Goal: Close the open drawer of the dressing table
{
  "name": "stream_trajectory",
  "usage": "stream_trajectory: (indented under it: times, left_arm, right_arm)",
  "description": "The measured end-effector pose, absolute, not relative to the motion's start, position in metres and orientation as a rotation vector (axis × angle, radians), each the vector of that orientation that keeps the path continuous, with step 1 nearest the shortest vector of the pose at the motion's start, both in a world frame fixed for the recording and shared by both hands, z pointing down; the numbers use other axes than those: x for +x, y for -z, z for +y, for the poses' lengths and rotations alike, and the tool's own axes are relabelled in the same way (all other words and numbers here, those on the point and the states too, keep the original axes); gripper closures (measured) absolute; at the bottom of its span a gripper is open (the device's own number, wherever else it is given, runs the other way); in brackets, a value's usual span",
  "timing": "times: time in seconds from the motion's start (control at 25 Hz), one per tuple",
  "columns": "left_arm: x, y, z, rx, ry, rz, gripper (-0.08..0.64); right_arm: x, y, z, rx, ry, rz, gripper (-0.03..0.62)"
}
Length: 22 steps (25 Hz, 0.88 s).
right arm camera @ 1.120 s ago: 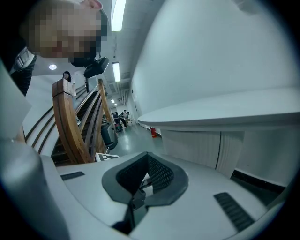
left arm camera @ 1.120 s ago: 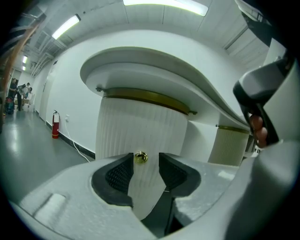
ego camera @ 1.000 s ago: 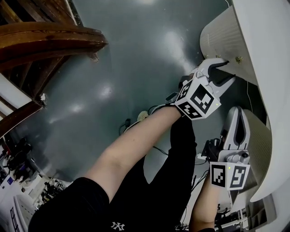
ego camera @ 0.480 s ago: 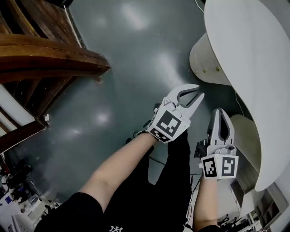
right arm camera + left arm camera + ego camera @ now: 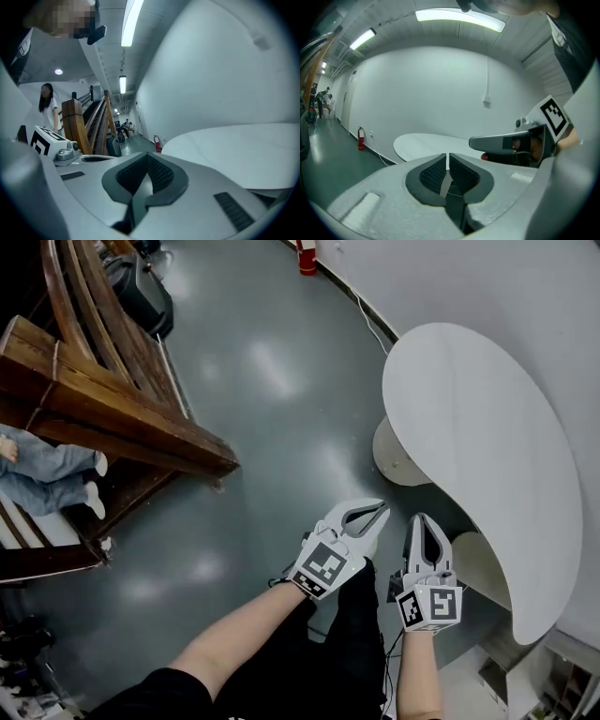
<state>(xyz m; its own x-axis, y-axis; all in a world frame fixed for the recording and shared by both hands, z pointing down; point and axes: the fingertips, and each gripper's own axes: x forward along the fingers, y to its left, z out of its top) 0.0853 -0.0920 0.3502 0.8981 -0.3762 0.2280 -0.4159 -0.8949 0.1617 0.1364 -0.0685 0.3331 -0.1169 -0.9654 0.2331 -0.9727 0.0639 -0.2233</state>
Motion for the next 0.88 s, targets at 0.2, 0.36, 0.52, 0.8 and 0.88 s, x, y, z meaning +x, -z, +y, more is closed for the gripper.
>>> stream_trajectory:
  times: [0.2, 0.36, 0.52, 0.8, 0.88]
  left_arm:
    - [0.068, -0.296, -0.075, 2.829, -0.253, -0.621, 0.534]
    - [0.057, -0.255, -0.072, 2.824, -0.228, -0.656, 0.535]
    - [0.041, -0.215, -0.064, 2.82, -0.191, -0.681, 0.537]
    - [0.019, -0.155, -0.052, 2.845, -0.133, -0.698, 0.537]
    - [0.012, -0.142, -0.049, 2.849, -0.116, -0.706, 0.537]
  right_arm:
    - [0.117, -0.284, -0.059, 2.056, -0.483, -2.3, 0.577]
    - [0.104, -0.247, -0.055, 2.035, -0.427, -2.342, 0.577]
    - [0.089, -0.21, -0.049, 2.022, -0.387, -2.382, 0.577]
    - [0.069, -0.149, -0.044, 2.017, -0.296, -2.439, 0.577]
    - [0.065, -0.134, -0.042, 2.013, -0.278, -2.454, 0.577]
